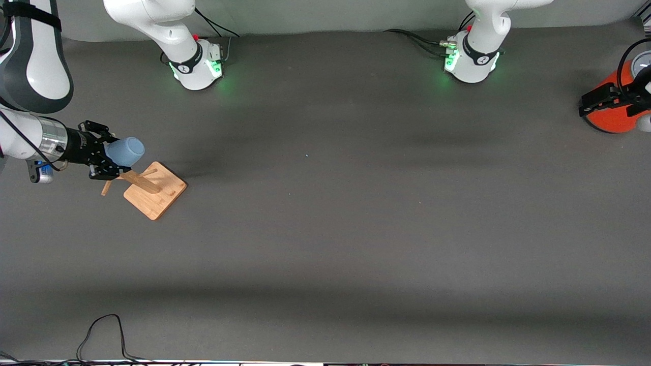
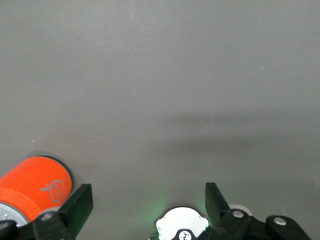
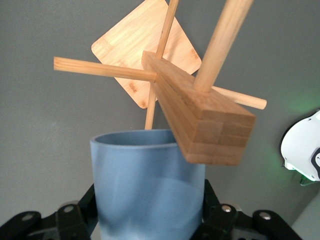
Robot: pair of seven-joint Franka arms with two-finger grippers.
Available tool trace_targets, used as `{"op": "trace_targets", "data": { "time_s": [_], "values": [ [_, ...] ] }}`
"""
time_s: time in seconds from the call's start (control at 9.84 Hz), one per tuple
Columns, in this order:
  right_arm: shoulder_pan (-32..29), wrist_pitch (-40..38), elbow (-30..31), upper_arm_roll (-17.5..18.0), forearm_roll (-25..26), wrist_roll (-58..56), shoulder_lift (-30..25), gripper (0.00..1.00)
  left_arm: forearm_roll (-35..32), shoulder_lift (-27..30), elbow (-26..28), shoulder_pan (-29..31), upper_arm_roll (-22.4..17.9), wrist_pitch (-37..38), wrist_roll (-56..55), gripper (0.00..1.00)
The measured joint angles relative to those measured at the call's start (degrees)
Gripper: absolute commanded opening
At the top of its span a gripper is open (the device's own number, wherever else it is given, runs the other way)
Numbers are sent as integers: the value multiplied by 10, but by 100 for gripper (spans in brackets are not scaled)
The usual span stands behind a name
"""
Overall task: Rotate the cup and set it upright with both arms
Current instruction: 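Close the right gripper on the blue cup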
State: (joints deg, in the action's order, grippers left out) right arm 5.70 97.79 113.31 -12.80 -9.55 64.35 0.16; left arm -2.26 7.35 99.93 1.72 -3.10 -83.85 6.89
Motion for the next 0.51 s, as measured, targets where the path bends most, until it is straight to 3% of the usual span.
{"op": "trace_targets", "data": {
  "time_s": [0.51],
  "values": [
    [1,-22,-25,25,0,-1,-1,53,-1,0,0,0,0,0,0,100]
  ]
}}
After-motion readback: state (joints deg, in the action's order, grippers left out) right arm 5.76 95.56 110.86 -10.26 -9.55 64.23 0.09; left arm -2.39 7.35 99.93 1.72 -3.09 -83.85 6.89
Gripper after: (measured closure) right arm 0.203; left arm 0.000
